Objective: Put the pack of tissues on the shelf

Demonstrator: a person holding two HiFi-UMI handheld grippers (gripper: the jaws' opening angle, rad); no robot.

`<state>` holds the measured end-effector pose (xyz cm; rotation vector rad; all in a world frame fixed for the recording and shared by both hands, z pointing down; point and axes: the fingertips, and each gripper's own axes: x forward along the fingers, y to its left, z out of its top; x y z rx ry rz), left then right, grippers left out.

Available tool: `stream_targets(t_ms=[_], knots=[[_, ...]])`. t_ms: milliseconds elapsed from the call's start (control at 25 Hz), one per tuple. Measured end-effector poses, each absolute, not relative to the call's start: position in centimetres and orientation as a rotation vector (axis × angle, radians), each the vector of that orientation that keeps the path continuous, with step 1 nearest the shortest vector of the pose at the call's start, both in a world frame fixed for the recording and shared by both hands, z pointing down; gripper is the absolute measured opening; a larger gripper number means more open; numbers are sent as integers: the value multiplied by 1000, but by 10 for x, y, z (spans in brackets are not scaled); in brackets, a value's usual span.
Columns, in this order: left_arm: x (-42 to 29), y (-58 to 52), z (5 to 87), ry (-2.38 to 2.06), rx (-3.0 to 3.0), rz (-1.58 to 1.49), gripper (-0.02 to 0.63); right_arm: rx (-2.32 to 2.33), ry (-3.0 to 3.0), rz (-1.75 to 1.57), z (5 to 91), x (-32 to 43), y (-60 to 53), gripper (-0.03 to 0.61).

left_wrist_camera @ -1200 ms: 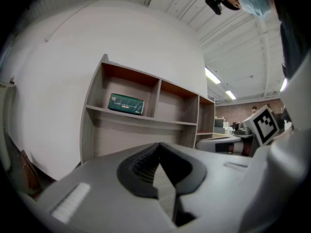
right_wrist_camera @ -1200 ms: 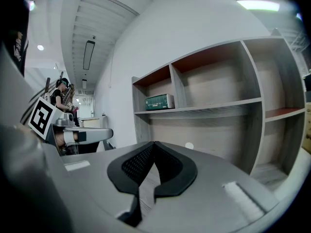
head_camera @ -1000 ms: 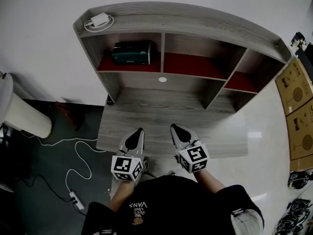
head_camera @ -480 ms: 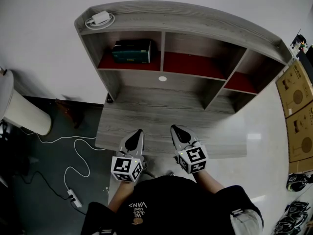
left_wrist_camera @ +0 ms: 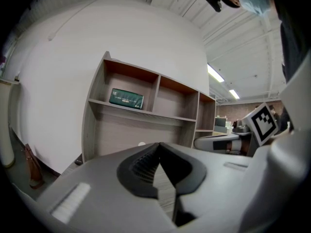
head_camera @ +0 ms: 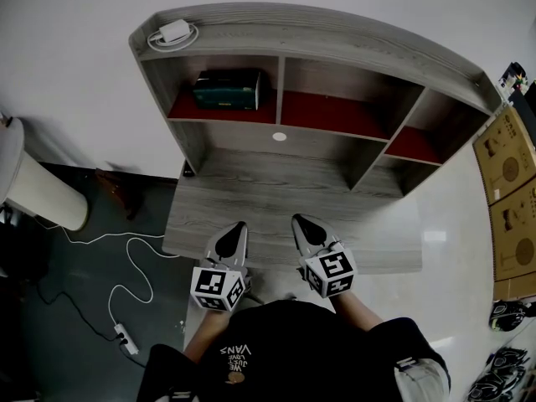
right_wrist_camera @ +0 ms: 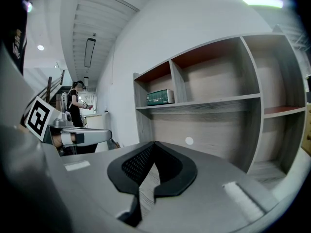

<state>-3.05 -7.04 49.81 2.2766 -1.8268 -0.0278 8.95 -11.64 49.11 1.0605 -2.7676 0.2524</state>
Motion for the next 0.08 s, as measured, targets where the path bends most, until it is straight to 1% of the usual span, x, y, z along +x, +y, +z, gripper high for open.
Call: stream_targets(t_ms=[80], knots=[[-31, -72, 499, -1826, 2281, -20, 52, 1061, -2770, 250, 490, 89, -118, 5]])
